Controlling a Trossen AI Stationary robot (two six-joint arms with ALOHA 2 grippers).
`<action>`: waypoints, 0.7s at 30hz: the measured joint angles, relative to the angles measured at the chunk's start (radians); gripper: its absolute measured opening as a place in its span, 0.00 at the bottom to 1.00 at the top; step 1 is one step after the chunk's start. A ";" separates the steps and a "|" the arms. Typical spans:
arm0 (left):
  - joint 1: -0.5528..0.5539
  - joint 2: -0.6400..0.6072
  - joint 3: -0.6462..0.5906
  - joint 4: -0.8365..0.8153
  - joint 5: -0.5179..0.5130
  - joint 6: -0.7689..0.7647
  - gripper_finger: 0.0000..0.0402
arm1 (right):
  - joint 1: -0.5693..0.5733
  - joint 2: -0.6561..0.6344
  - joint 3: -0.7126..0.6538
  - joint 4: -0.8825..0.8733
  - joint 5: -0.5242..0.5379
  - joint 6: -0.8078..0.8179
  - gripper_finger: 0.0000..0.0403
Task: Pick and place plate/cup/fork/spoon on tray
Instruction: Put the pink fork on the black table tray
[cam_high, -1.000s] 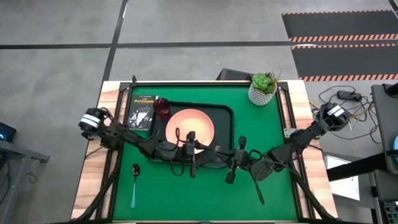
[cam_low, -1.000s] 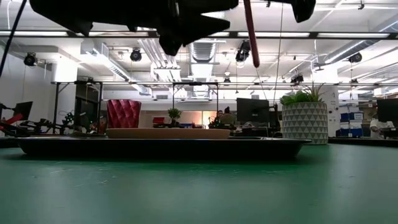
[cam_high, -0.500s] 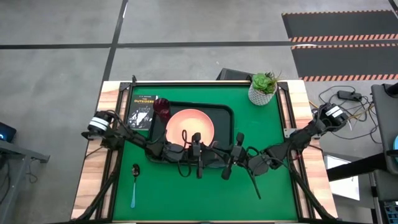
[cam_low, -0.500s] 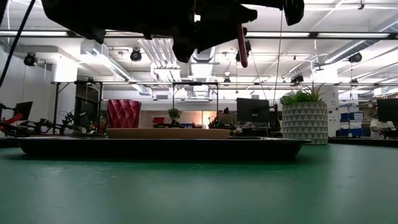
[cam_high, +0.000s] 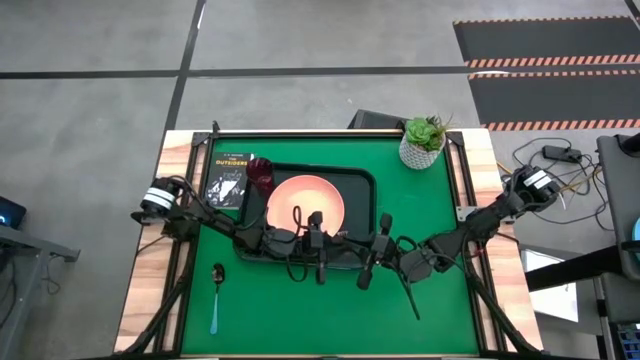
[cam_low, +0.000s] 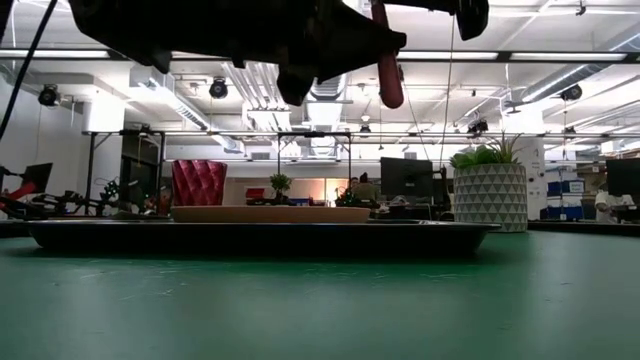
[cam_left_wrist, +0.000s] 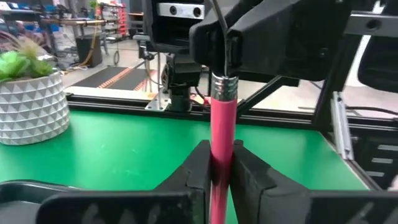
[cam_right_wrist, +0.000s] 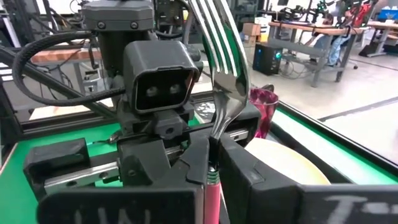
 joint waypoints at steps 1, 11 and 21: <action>0.000 0.000 0.000 0.000 0.015 -0.003 0.04 | 0.000 -0.001 0.000 -0.001 -0.003 0.000 0.06; -0.001 -0.007 -0.007 0.027 0.232 -0.055 0.04 | -0.010 -0.095 0.000 -0.123 -0.216 0.071 0.34; -0.001 -0.007 -0.001 0.027 0.251 -0.100 0.04 | -0.051 -0.094 0.000 -0.130 -0.331 0.098 0.39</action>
